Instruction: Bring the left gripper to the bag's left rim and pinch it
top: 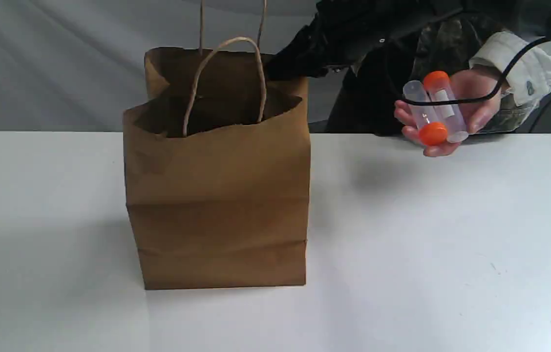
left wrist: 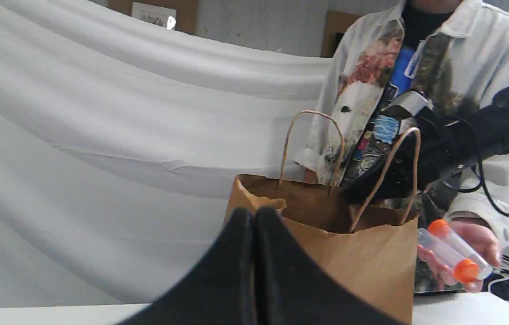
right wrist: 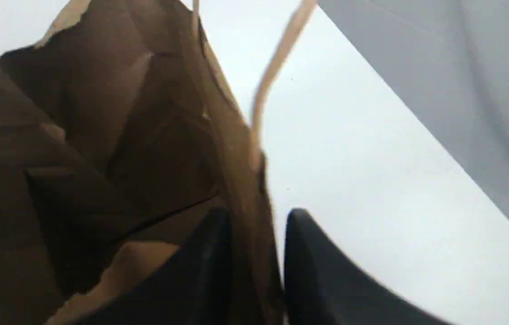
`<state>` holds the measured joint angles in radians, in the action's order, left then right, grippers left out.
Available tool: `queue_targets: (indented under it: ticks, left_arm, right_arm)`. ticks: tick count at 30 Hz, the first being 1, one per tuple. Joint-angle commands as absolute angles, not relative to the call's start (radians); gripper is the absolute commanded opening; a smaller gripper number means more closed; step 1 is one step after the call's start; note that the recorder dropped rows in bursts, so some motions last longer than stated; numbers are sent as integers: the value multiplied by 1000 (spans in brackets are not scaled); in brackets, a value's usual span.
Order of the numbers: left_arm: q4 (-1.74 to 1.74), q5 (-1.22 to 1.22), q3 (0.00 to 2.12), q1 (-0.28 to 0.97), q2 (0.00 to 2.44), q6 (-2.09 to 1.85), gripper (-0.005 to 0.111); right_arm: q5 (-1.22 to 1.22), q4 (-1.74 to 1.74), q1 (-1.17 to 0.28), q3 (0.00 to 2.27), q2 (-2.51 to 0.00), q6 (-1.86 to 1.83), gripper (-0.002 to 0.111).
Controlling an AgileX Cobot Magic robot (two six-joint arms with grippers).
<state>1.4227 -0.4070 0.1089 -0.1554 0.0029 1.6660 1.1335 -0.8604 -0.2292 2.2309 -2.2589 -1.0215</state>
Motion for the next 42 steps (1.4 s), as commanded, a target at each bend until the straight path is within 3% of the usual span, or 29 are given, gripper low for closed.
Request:
queue_targets:
  ticks: [1, 10, 12, 16, 19, 25, 30, 37, 42]
  left_arm:
    - [1427, -417, 116, -161, 0, 1675, 0]
    - [1439, -412, 116, -161, 0, 1700, 0]
    - [1446, -412, 116, -161, 0, 1700, 0]
    - [1448, -412, 116, -161, 0, 1700, 0]
    - [1448, -412, 116, -161, 0, 1700, 0]
    - [1448, -412, 116, -161, 0, 1705, 0]
    - [1448, -412, 116, -161, 0, 1705, 0]
    - [1448, -412, 116, -161, 0, 1705, 0]
    - [1448, -412, 116, -161, 0, 1705, 0]
  right_arm:
    - [1188, -830, -231, 2236, -2255, -998, 0]
    - [1214, -934, -231, 2236, -2238, -998, 2]
    - [1214, -960, -230, 2236, -2232, -1022, 11]
    - [1212, -956, -230, 2236, -2229, -1088, 44]
    - [1176, -956, -230, 2244, -2229, -1123, 59]
    - [1127, -861, -232, 2389, -2275, -1043, 58]
    - [1180, -847, -232, 2421, -2316, -971, 43]
    - [1221, -848, -232, 2421, -2346, -964, 56]
    - [1221, -815, -236, 2421, -2354, -951, 52]
